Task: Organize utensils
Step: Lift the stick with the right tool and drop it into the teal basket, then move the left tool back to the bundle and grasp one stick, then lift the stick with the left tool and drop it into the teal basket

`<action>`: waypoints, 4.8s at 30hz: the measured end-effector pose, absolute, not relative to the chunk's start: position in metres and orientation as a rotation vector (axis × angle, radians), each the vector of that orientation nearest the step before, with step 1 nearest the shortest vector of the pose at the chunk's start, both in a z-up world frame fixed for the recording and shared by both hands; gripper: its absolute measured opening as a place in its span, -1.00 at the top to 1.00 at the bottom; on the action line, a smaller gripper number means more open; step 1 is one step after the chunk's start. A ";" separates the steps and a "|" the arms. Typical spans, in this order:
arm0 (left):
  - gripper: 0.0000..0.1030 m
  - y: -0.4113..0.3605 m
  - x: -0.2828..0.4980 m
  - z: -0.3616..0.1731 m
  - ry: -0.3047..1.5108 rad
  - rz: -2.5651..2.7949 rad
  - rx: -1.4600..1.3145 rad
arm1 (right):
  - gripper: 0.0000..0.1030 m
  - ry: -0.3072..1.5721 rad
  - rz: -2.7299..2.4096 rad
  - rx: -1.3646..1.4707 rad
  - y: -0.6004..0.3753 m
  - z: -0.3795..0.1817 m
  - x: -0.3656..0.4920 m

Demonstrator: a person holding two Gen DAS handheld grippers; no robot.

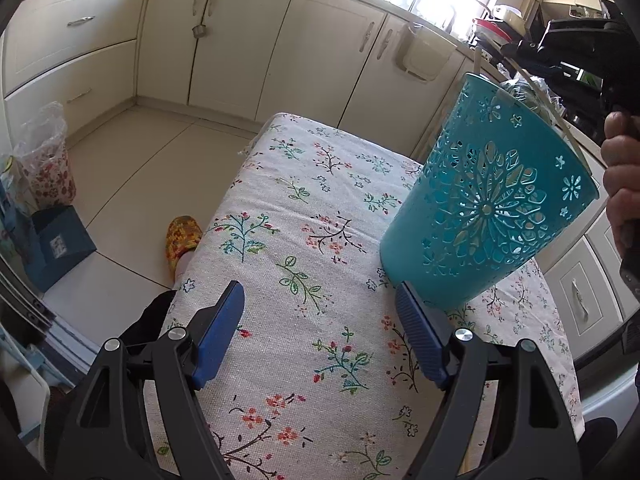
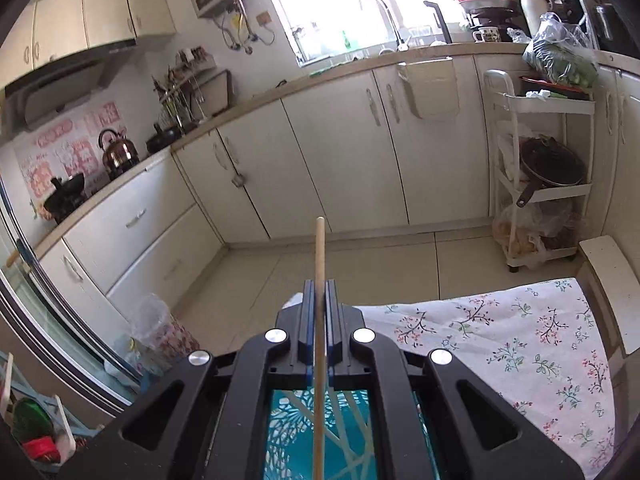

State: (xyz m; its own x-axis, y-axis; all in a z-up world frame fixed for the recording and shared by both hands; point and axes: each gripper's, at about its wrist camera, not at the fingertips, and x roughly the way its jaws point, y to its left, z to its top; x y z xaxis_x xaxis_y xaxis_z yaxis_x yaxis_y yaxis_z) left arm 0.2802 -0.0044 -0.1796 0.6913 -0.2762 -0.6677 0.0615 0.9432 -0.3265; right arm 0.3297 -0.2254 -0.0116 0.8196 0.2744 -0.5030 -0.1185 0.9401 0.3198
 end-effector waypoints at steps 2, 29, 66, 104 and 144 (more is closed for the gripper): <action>-0.44 -0.005 0.280 -0.180 0.787 -0.191 -0.293 | 0.89 0.591 0.210 0.257 -0.222 -0.014 0.329; -0.44 -0.004 0.279 -0.179 0.782 -0.175 -0.296 | 0.73 0.516 0.217 0.253 -0.240 -0.014 0.258; -0.46 -0.004 0.277 -0.179 0.778 -0.164 -0.288 | 0.78 0.902 0.139 0.130 -0.216 -0.179 0.185; -0.52 -0.094 0.250 -0.189 0.967 -0.266 0.090 | 0.66 0.915 0.143 0.188 -0.243 -0.178 0.174; 0.89 -0.098 0.258 -0.185 0.992 -0.264 0.038 | 0.74 0.916 0.248 0.026 -0.249 -0.178 0.198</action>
State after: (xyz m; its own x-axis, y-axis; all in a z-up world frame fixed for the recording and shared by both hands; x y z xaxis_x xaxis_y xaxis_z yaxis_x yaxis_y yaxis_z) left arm 0.2584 -0.0979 -0.1853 0.5180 -0.2030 -0.8310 0.2375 0.9674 -0.0882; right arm 0.1977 -0.2489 -0.1778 0.5824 0.2233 -0.7816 -0.2016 0.9712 0.1272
